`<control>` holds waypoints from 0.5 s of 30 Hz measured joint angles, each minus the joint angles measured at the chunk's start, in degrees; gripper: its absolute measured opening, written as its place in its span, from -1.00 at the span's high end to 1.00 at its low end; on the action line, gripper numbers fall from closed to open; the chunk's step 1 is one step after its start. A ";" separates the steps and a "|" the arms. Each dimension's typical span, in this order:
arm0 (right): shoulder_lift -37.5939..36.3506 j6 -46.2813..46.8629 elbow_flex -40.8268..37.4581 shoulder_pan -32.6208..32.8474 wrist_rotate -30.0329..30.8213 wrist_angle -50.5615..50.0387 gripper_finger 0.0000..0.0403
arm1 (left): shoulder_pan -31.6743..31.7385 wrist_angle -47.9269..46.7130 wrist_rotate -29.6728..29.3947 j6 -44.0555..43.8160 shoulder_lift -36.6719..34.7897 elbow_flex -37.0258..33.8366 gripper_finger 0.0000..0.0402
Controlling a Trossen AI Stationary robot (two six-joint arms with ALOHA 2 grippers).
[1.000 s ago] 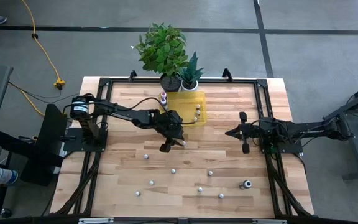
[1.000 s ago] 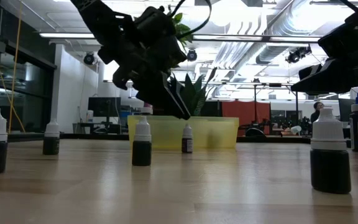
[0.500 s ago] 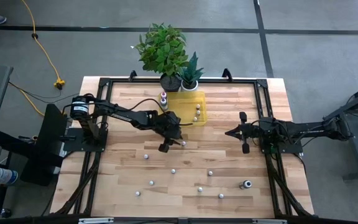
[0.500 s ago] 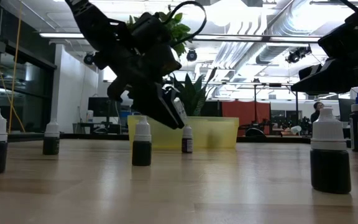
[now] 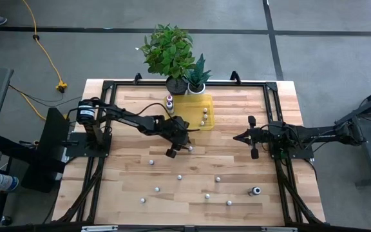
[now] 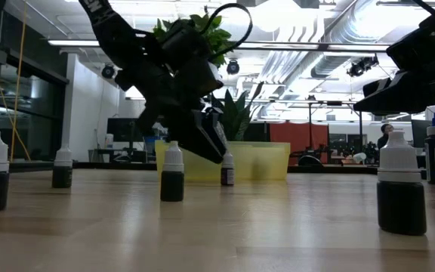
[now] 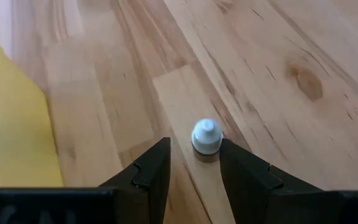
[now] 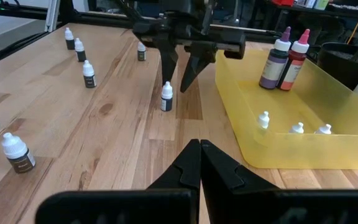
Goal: Pick & Place food coloring
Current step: Put the small violet food coloring bottle into the yellow bin
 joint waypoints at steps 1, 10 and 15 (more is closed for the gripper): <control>0.00 0.01 0.00 0.00 0.00 0.00 1.00 | -0.15 -0.07 0.06 -0.04 0.16 0.00 0.35; 0.00 0.00 0.00 0.02 0.00 0.04 1.00 | -0.19 2.01 1.27 -0.13 0.25 -0.02 0.35; -0.01 0.01 0.00 0.01 0.00 0.07 1.00 | -0.21 2.21 2.33 -0.17 0.53 -0.01 0.35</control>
